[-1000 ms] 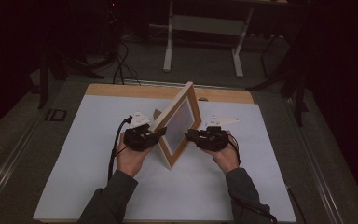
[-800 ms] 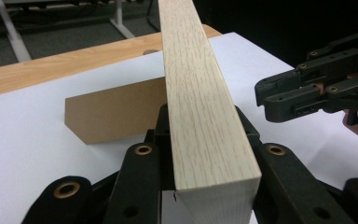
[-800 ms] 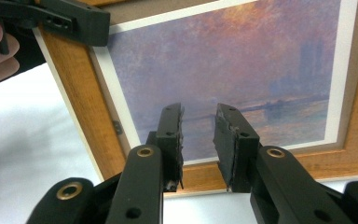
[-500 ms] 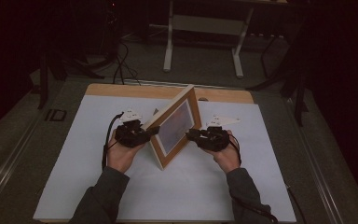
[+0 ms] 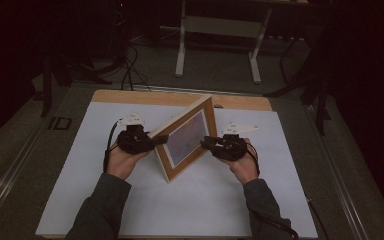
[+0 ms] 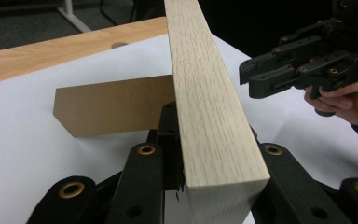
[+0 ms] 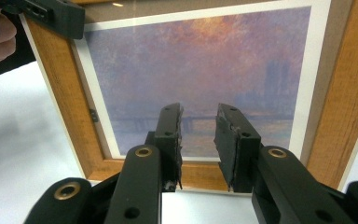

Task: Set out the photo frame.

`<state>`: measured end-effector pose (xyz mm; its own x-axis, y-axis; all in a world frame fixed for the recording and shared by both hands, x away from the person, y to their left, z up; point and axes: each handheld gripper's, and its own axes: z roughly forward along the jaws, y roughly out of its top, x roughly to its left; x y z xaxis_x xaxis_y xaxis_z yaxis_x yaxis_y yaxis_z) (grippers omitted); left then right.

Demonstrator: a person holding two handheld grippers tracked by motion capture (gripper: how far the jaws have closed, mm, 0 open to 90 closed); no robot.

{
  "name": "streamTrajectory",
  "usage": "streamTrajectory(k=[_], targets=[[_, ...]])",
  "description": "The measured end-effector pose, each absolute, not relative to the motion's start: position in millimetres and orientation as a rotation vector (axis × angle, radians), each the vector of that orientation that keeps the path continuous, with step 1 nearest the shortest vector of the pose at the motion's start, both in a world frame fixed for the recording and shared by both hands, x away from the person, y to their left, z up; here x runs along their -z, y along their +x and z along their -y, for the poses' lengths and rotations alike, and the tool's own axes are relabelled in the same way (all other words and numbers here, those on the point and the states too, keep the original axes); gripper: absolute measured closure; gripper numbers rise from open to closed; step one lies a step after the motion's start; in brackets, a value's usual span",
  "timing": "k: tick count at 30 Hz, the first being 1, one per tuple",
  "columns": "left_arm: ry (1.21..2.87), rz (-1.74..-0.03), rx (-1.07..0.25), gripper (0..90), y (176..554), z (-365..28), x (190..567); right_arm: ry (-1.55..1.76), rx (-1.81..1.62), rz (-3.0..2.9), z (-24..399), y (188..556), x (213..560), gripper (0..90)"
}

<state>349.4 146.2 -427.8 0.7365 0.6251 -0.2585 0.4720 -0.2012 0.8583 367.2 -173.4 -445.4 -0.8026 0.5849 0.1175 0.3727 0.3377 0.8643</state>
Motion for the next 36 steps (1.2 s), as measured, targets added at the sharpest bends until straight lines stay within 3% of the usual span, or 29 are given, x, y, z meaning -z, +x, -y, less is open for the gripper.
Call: streamTrajectory(k=[23, 28, 34, 36], targets=[[1.899, -0.667, 0.001, 76.5, 360, -148, 427, 0.913, -1.412, -2.306, 191, 371, 438, 67.0], [1.908, -0.694, -0.055, 76.7, 358, -147, 426, 0.948, -1.405, -2.269, 199, 373, 438, 64.0], [1.886, -0.749, -0.151, 61.1, 351, -147, 422, 0.993, -1.414, -2.206, 211, 377, 435, 61.1], [1.869, -0.77, -0.17, 60.0, 347, -149, 423, 1.008, -1.423, -2.185, 216, 378, 434, 59.5]])
